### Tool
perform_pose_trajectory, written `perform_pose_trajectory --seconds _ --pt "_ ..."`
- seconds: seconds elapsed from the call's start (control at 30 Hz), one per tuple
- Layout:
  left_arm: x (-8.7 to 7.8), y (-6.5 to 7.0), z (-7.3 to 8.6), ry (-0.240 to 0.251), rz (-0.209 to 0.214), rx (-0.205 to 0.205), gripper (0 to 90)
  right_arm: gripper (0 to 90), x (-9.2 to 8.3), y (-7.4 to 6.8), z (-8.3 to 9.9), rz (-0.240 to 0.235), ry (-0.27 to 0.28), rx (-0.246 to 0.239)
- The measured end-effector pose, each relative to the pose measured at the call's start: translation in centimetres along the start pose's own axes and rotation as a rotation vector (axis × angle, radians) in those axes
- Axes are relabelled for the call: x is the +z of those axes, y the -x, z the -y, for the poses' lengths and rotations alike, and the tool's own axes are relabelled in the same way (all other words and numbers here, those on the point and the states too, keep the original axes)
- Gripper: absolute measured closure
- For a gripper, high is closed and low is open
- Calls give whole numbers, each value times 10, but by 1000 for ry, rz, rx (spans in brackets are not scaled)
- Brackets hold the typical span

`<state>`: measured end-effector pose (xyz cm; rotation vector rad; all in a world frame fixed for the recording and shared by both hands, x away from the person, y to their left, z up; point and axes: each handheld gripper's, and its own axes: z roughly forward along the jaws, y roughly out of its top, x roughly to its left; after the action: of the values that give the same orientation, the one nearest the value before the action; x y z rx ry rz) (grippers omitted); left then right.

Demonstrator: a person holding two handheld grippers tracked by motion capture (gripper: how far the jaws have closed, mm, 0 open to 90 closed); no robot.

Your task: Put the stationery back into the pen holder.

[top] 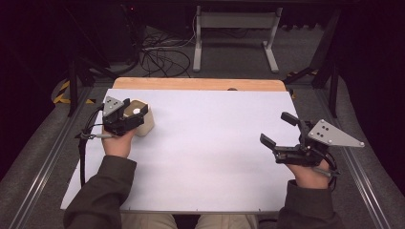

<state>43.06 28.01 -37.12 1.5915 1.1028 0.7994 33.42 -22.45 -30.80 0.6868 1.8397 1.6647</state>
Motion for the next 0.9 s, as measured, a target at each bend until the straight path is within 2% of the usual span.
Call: perform_pose_trajectory --seconds 0.3,0.43,0.57,0.9 --pt "-15 8 -6 26 48 -1 197 72 1 0 1 3 -2 0" --pt "-22 15 -9 31 64 22 179 72 2 0 1 1 -4 1" --pt "-29 22 -10 41 61 48 150 72 2 0 1 2 -4 1" --pt "-40 37 -10 40 107 71 111 72 2 0 1 4 -3 2"
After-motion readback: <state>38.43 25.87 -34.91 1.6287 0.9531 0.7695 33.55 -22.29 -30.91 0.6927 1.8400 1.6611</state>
